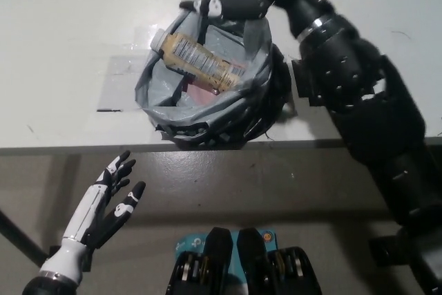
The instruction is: Use the right hand to pick up a bottle of protein shake and place it into a plastic bag on the left side
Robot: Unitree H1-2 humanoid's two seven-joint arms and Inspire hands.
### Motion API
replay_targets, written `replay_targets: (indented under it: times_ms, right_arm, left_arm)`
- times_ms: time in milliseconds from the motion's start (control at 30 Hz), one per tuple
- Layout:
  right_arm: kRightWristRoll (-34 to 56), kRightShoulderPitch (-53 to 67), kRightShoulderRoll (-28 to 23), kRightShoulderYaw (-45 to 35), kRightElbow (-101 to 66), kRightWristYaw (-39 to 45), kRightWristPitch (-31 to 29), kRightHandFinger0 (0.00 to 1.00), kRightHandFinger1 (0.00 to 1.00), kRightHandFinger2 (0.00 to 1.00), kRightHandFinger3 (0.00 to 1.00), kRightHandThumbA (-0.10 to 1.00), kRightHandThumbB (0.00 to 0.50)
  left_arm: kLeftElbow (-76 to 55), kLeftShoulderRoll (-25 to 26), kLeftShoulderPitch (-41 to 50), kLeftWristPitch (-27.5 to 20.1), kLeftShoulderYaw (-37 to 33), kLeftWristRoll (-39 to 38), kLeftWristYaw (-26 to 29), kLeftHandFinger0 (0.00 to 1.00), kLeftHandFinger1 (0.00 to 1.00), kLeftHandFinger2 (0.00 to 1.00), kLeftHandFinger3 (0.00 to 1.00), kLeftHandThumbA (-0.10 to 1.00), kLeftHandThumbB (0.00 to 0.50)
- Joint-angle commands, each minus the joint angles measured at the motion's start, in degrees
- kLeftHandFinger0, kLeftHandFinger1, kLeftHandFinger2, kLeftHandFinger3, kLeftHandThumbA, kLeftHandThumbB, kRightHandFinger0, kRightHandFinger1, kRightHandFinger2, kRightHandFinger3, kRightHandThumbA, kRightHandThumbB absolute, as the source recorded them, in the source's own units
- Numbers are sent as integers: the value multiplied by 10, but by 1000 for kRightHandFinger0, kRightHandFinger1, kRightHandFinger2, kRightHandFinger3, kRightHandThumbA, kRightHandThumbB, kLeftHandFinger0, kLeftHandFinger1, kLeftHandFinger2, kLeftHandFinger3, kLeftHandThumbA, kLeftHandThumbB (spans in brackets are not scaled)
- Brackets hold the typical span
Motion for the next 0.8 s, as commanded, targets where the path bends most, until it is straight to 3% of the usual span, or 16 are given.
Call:
replay_targets:
  times_ms: [0, 100, 233, 300, 367, 467, 567, 700, 767]
  right_arm:
    - [163, 23, -52, -127, -360, 10, 85, 1000, 1000, 1000, 1000, 1000, 364]
    - [177, 114, -45, -148, -495, -23, 82, 1000, 1000, 1000, 1000, 1000, 336]
    - [170, 249, -29, -148, -604, -59, 25, 1000, 1000, 1000, 1000, 1000, 372]
    - [144, 321, -10, -142, -662, -66, 35, 1000, 1000, 1000, 1000, 989, 400]
    - [124, 383, 7, -126, -682, -70, 12, 1000, 1000, 1000, 1000, 968, 341]
    - [123, 461, 3, -124, -618, -72, -65, 1000, 1000, 1000, 1000, 981, 320]
    - [110, 491, 4, -125, -505, -75, -121, 1000, 1000, 1000, 1000, 1000, 264]
    - [122, 499, 14, -129, -363, -63, -103, 1000, 1000, 1000, 1000, 997, 264]
    - [104, 493, 17, -132, -318, -67, -110, 1000, 1000, 1000, 1000, 992, 233]
  left_arm:
    - [-4, 18, -45, -7, 16, -7, -1, 1000, 1000, 1000, 1000, 781, 132]
    - [5, 18, -54, -12, 18, -9, -1, 1000, 1000, 1000, 1000, 785, 124]
    - [15, 17, -59, -20, 15, -8, -1, 1000, 1000, 1000, 1000, 817, 131]
    - [20, 14, -62, -19, 15, -9, 0, 1000, 1000, 1000, 1000, 835, 136]
    - [23, 13, -61, -20, 14, -8, 1, 1000, 1000, 1000, 1000, 878, 146]
    - [25, 10, -54, -26, 13, -13, -2, 1000, 1000, 1000, 1000, 901, 137]
    - [24, 3, -44, -25, 13, -30, -8, 1000, 1000, 1000, 1000, 929, 124]
    - [27, 3, -36, -32, 11, -29, -9, 1000, 1000, 1000, 1000, 967, 143]
    - [26, 3, -34, -33, 12, -31, -10, 1000, 1000, 1000, 1000, 966, 141]
